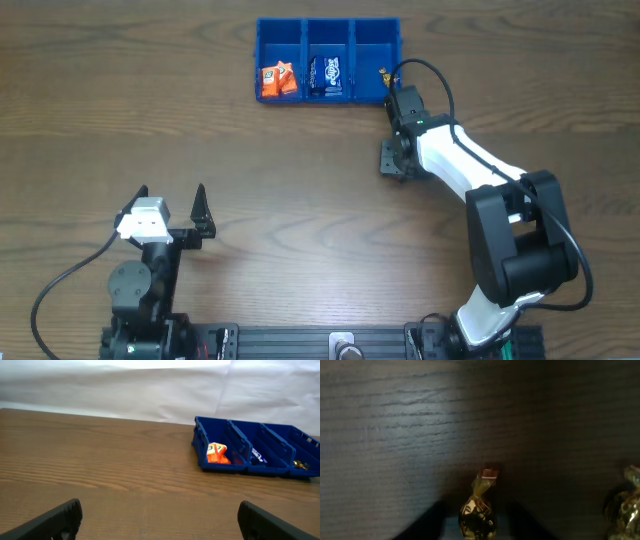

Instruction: Sort Candies Into Trays

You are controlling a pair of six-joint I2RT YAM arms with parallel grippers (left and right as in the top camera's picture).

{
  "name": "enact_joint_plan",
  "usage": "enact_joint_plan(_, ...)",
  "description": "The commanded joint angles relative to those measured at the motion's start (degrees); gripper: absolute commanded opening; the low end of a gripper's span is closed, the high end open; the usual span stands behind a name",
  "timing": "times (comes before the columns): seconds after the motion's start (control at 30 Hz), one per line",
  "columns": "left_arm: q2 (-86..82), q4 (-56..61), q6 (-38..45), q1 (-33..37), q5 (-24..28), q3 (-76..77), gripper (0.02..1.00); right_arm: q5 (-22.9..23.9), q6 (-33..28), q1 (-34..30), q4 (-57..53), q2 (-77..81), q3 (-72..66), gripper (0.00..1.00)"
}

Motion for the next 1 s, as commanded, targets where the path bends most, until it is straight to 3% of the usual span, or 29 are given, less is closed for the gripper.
enact_joint_plan(0.03,-0.4,-1.4,0.8,0.2,0.5,-1.5,0.998,0.0,0.2,-0.3,0.1,0.7,-0.3,0.272)
enact_joint_plan(0.23,-0.4,-1.4,0.8,0.2,0.5,-1.5,0.998,-0.5,0.8,-0.1,0.1,0.4,-0.2,0.18)
enact_joint_plan(0.4,-0.4,-1.4,0.8,0.2,0.5,-1.5,0.998,-0.2,1.5,4.0,0.2,-12.2,0.8,0.167)
enact_joint_plan(0.53,-0.4,-1.4,0.8,0.2,0.5,-1.5,0.998,1.3,0.7,5.4,-4.0,-18.0,11.2,0.137)
enact_joint_plan(0.73,-0.4,-1.4,0.8,0.2,0.5,-1.5,0.996,5.9,-4.7,4.5,-9.3,-6.1,35.5,0.141)
enact_joint_plan(0.9,-0.4,-1.4,0.8,0.2,0.5,-1.5,0.998,5.7,-4.8,1.8,-14.2,8.6,50.4,0.139)
enact_joint_plan(1.0,-0.4,-1.4,0.8,0.2,0.5,-1.5,0.998,3.7,-4.9,1.0,-13.5,13.6,52.1,0.148)
